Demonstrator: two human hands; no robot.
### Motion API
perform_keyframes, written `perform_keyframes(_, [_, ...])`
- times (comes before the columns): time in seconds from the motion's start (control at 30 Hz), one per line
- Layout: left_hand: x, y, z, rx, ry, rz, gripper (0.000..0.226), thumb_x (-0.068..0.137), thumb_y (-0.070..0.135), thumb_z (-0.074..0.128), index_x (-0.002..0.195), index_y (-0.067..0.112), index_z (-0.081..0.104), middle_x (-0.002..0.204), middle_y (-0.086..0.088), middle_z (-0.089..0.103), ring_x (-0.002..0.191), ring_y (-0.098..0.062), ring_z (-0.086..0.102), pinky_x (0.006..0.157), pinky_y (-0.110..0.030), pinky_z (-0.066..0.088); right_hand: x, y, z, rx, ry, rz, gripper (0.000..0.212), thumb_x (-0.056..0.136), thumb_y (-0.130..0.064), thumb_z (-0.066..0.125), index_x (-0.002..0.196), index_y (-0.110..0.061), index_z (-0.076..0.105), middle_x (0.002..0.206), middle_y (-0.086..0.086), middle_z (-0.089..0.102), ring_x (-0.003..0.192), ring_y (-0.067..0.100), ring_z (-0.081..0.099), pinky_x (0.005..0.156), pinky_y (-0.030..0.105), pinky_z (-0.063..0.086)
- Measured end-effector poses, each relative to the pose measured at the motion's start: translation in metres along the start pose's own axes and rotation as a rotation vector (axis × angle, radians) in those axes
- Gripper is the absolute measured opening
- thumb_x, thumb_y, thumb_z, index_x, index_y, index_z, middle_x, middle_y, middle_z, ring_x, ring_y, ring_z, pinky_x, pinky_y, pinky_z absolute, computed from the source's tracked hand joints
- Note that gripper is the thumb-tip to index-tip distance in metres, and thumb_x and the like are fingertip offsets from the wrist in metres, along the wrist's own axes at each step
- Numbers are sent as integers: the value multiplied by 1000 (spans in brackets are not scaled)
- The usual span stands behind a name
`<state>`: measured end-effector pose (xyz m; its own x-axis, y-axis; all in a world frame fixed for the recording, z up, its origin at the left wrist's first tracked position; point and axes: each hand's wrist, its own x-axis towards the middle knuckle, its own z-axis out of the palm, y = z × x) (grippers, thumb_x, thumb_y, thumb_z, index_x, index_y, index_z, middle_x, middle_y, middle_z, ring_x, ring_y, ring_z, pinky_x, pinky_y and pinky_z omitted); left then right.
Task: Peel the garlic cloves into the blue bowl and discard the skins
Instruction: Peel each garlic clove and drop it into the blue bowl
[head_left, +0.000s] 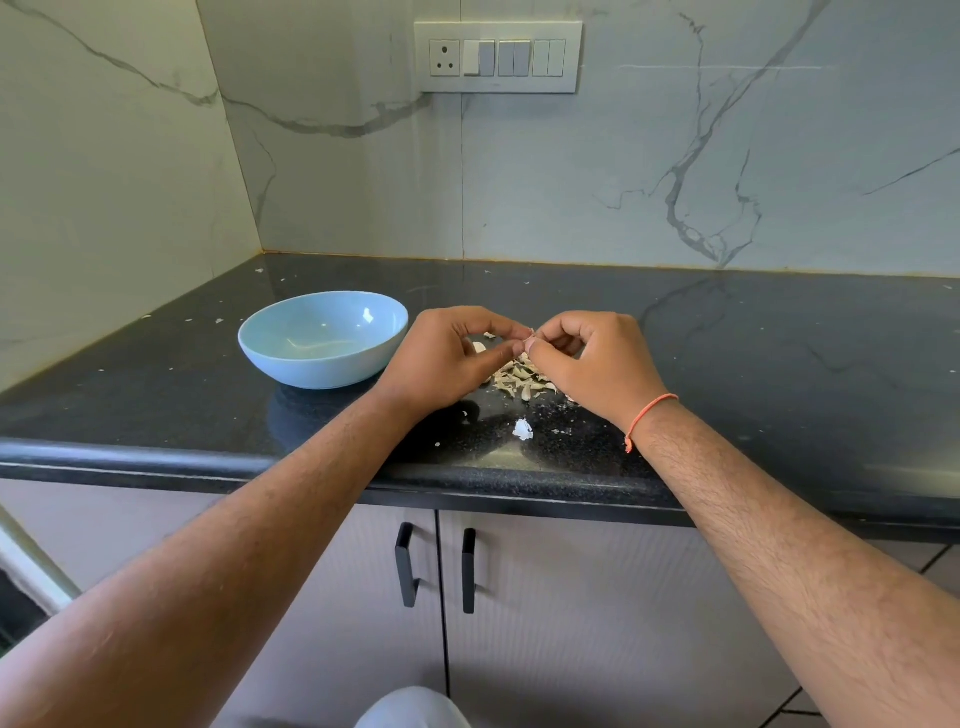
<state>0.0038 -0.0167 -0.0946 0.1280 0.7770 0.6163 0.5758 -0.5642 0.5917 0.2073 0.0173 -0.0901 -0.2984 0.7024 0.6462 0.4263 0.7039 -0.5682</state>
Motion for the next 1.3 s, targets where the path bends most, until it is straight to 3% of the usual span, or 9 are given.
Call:
perform_keyframes(0.23, [1, -1, -3, 12, 25, -108, 8, 96, 28, 78, 102, 25, 81, 85, 16, 79, 51, -3, 62, 53, -28, 58, 0, 0, 0, -9, 45, -21, 7, 89, -29, 81, 85, -24, 84, 74, -15, 76, 66, 5, 71, 63, 27, 60])
perform_keyframes(0.4, [1, 1, -2, 24, 37, -110, 6, 97, 26, 75, 97, 21, 78, 80, 13, 76, 51, 7, 59, 57, -20, 53, 0, 0, 0, 32, 18, -47, 12, 87, -28, 84, 99, -23, 85, 87, -13, 78, 77, 2, 74, 73, 31, 64])
perform_keyframes(0.47, [1, 2, -2, 13, 22, -113, 8, 98, 26, 75, 97, 19, 78, 81, 11, 76, 52, 7, 60, 59, -25, 57, 1, 1, 1, 64, 8, -24, 15, 86, -27, 85, 101, -23, 84, 87, -12, 79, 78, 3, 75, 75, 34, 65])
perform_keyframes(0.6, [1, 3, -3, -61, -14, -147, 10, 99, 25, 74, 98, 16, 77, 85, 9, 76, 47, -9, 63, 53, -40, 62, 3, 4, 2, 107, -4, 25, 13, 84, -29, 88, 95, -22, 84, 81, -11, 79, 76, 7, 75, 75, 39, 65])
perform_keyframes(0.8, [1, 2, -3, -129, -31, -182, 13, 101, 26, 70, 97, 17, 78, 83, 13, 76, 47, -16, 62, 52, -31, 51, 3, 2, 2, 86, 10, -6, 16, 80, -37, 89, 86, -25, 81, 76, -12, 75, 69, 6, 72, 69, 33, 65])
perform_keyframes(0.97, [3, 0, -5, -145, -29, -174, 11, 99, 26, 74, 96, 16, 78, 88, 9, 78, 47, -16, 61, 51, -28, 50, 4, 6, 3, 77, 8, 17, 14, 79, -29, 90, 85, -23, 79, 75, -10, 75, 68, 7, 72, 69, 35, 65])
perform_keyframes(1.1, [3, 2, -6, -161, -30, -186, 11, 100, 24, 73, 96, 14, 77, 84, 12, 76, 48, -16, 59, 50, -26, 49, 3, 4, 2, 127, -49, 7, 17, 81, -20, 89, 96, -22, 81, 85, -10, 78, 78, 6, 75, 77, 34, 65])
perform_keyframes(1.3, [4, 5, -6, -178, -42, -224, 14, 102, 22, 70, 99, 9, 75, 60, 19, 67, 43, -9, 53, 45, -19, 42, 3, 4, 2, 162, -36, -1, 15, 84, -21, 87, 99, -24, 83, 86, -10, 79, 81, 8, 76, 78, 38, 65])
